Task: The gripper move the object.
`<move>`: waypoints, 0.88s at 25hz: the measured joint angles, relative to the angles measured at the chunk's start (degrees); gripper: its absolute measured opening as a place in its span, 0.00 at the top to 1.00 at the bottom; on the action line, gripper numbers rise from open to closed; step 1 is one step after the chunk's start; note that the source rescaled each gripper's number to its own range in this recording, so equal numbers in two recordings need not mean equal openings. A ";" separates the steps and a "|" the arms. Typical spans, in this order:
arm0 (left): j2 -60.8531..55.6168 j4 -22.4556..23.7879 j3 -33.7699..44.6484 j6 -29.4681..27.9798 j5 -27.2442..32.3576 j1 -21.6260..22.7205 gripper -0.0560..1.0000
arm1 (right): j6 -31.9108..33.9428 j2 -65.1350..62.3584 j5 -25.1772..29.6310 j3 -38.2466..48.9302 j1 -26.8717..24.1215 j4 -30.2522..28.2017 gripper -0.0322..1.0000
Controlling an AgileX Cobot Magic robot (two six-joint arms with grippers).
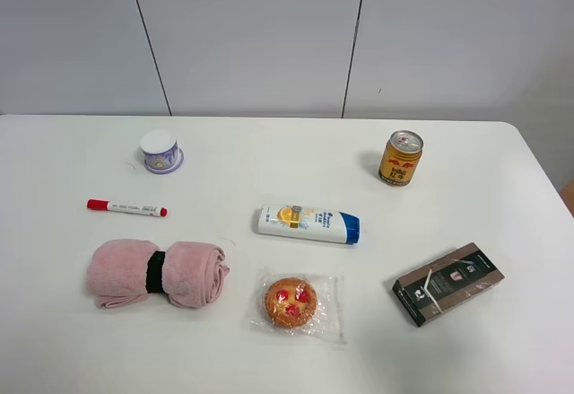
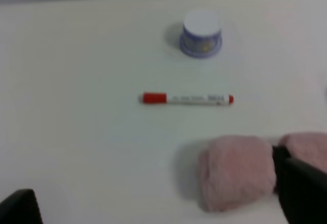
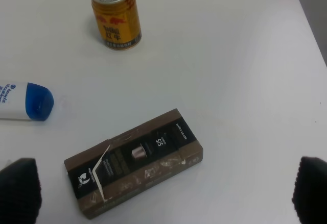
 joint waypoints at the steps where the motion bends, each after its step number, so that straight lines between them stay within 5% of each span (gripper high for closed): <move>1: -1.52 -1.04 1.75 0.00 0.00 0.00 0.14 | 0.00 0.00 0.00 0.00 0.00 0.00 0.00; 12: -13.40 -1.90 8.34 9.02 -4.08 0.00 0.14 | 0.00 0.00 0.00 0.00 0.00 0.00 0.00; 22: -21.09 -2.48 13.62 9.70 -1.55 0.00 0.14 | 0.00 0.00 0.00 0.00 0.00 0.00 0.00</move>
